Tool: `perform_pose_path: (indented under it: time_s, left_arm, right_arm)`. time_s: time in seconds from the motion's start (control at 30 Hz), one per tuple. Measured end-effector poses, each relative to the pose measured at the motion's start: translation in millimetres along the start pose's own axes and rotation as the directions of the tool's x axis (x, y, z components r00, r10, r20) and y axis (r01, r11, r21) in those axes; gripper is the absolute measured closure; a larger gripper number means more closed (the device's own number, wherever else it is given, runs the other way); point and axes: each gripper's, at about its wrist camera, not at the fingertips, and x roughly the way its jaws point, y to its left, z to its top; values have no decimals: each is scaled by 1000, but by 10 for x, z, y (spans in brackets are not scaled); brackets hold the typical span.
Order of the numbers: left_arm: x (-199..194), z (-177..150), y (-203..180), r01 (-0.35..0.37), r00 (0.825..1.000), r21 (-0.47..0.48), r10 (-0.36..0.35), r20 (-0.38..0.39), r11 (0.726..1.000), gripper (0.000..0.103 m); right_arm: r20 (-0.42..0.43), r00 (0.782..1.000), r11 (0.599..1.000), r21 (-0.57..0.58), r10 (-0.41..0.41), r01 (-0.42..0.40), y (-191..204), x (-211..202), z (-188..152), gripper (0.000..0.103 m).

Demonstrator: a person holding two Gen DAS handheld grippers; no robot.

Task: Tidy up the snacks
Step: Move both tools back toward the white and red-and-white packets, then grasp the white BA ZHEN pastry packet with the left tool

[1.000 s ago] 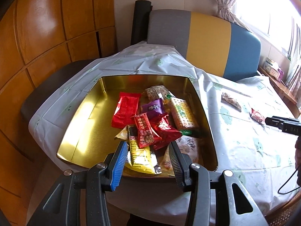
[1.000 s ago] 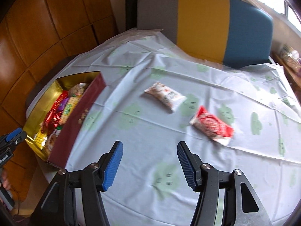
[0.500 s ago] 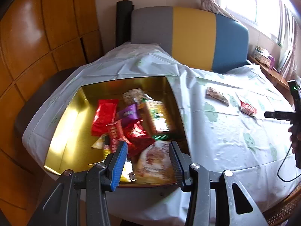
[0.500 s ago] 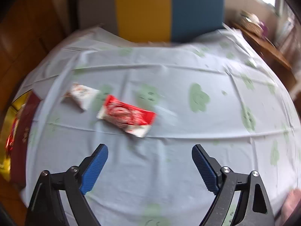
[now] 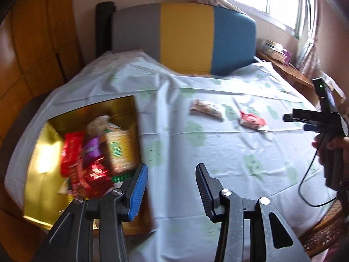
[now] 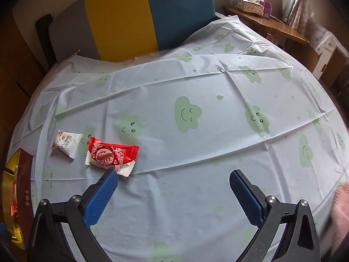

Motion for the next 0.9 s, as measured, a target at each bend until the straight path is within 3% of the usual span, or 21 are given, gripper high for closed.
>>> perform_pose_path:
  time_s: [0.23, 0.47, 0.73, 0.9]
  left_arm:
    - [290, 273, -309, 86, 995, 13, -85, -48, 996, 57]
    - [792, 573, -530, 169, 975, -59, -176, -138, 984, 57]
    - [1519, 865, -614, 160, 951, -172, -198, -236, 972, 57]
    - [1746, 1006, -548, 130, 954, -228, -184, -237, 965, 56]
  right_arm:
    - [8, 1000, 1000, 4, 8, -8, 37, -65, 6, 0]
    - [22, 998, 998, 18, 63, -63, 46, -171, 22, 0]
    - [5, 991, 990, 40, 133, -133, 65, -193, 23, 0]
    - [2, 986, 984, 54, 167, -167, 66, -219, 28, 0]
